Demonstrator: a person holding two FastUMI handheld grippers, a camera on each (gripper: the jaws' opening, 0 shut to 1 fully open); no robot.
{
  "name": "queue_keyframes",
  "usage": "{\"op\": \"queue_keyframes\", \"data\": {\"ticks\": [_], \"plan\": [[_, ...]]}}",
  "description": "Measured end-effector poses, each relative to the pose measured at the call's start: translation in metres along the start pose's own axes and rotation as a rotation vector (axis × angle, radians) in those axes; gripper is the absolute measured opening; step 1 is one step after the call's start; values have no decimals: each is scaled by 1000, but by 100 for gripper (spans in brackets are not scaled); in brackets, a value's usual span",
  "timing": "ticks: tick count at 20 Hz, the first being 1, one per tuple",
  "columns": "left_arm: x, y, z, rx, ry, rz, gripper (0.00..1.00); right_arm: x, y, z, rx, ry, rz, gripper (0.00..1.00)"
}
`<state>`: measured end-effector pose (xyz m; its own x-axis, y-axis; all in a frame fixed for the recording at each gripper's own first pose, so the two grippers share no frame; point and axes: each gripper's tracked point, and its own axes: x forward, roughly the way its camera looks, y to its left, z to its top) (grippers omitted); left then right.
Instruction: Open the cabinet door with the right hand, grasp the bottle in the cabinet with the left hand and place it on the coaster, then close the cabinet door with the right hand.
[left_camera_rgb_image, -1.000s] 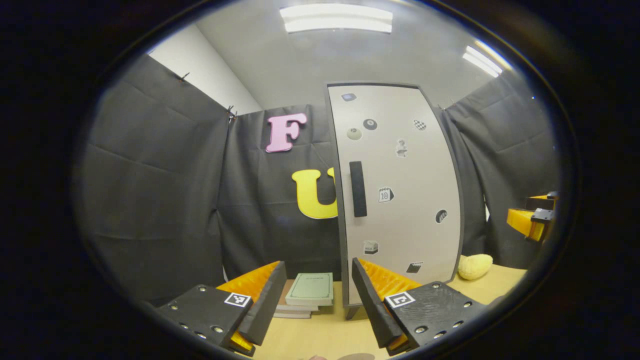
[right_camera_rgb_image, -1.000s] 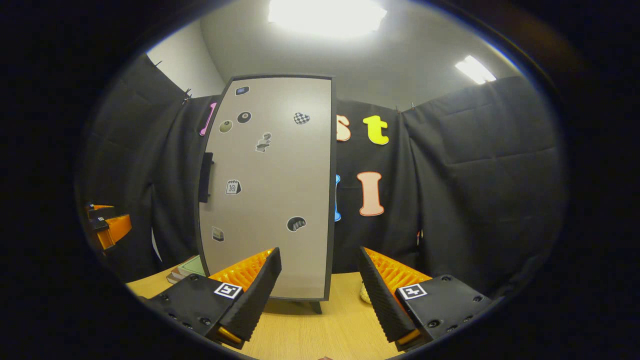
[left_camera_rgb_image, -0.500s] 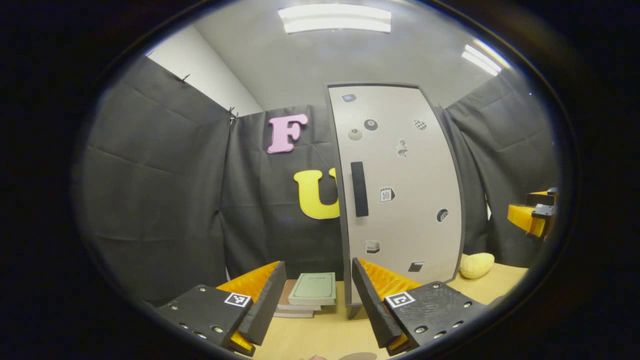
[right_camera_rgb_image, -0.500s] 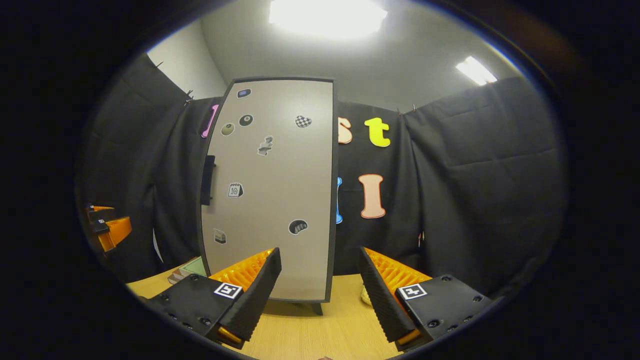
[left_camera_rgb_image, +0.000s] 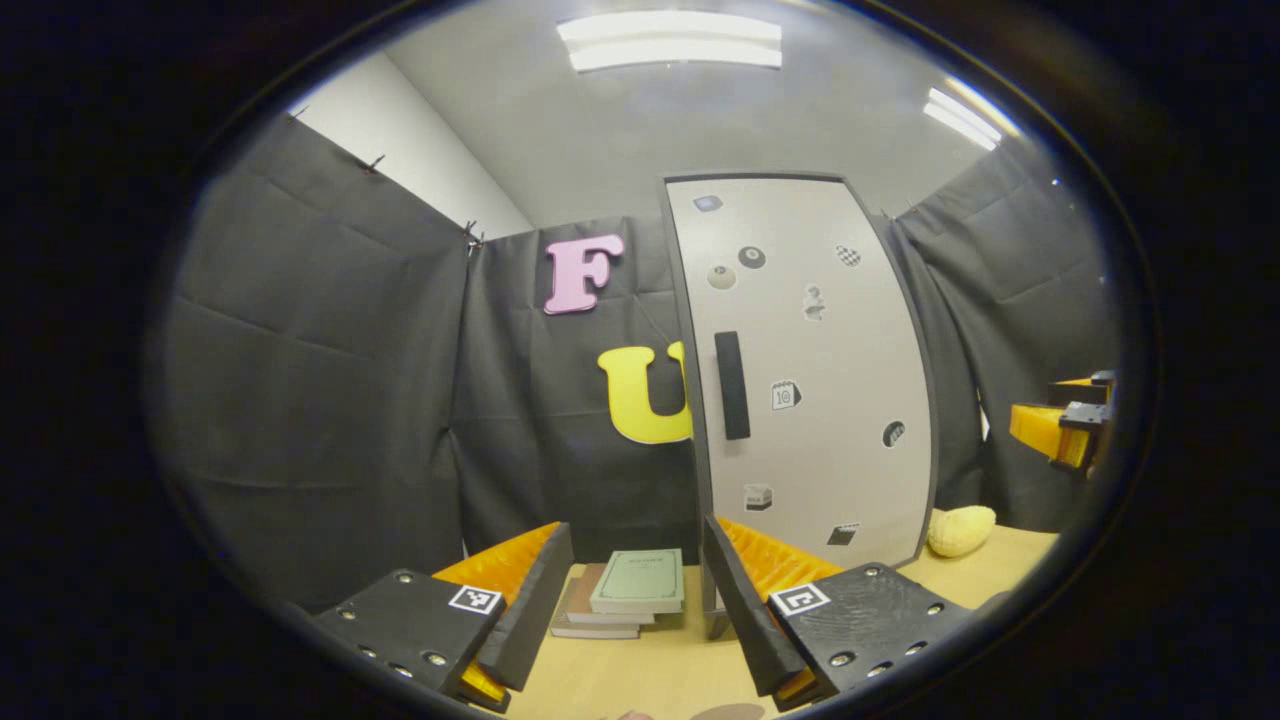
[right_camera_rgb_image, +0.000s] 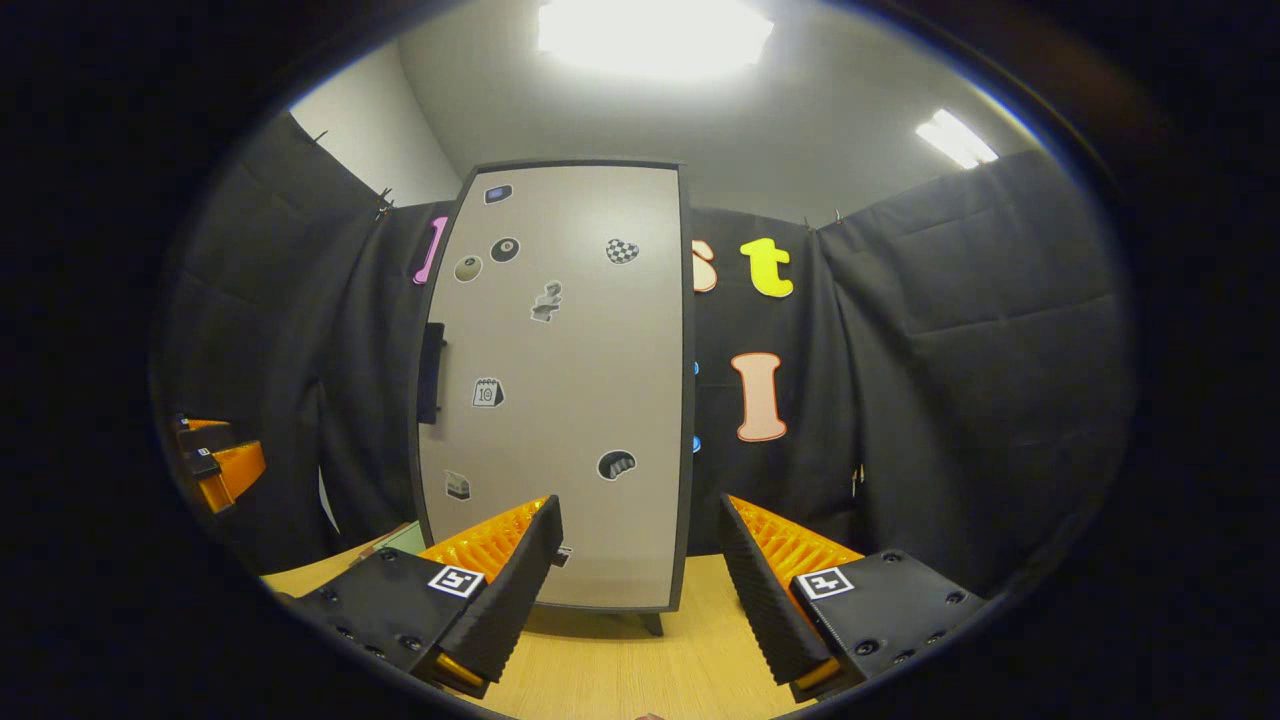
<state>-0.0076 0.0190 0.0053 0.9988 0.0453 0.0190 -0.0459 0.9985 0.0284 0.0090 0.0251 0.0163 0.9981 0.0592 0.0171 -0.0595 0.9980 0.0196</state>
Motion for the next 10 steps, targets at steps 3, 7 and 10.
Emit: {"op": "queue_keyframes", "data": {"ticks": [3, 7, 10], "plan": [[-5, 16, -3, 1, 8, 22, 82, 9, 15, 8, 4, -6, 30, 98], [-17, 52, -10, 27, 16, 76, 80, 28, 48, 20, -6, -10, 92, 97], [-26, 80, -13, 59, 14, 122, 79, 46, 76, 33, 11, -15, 143, 98]]}}
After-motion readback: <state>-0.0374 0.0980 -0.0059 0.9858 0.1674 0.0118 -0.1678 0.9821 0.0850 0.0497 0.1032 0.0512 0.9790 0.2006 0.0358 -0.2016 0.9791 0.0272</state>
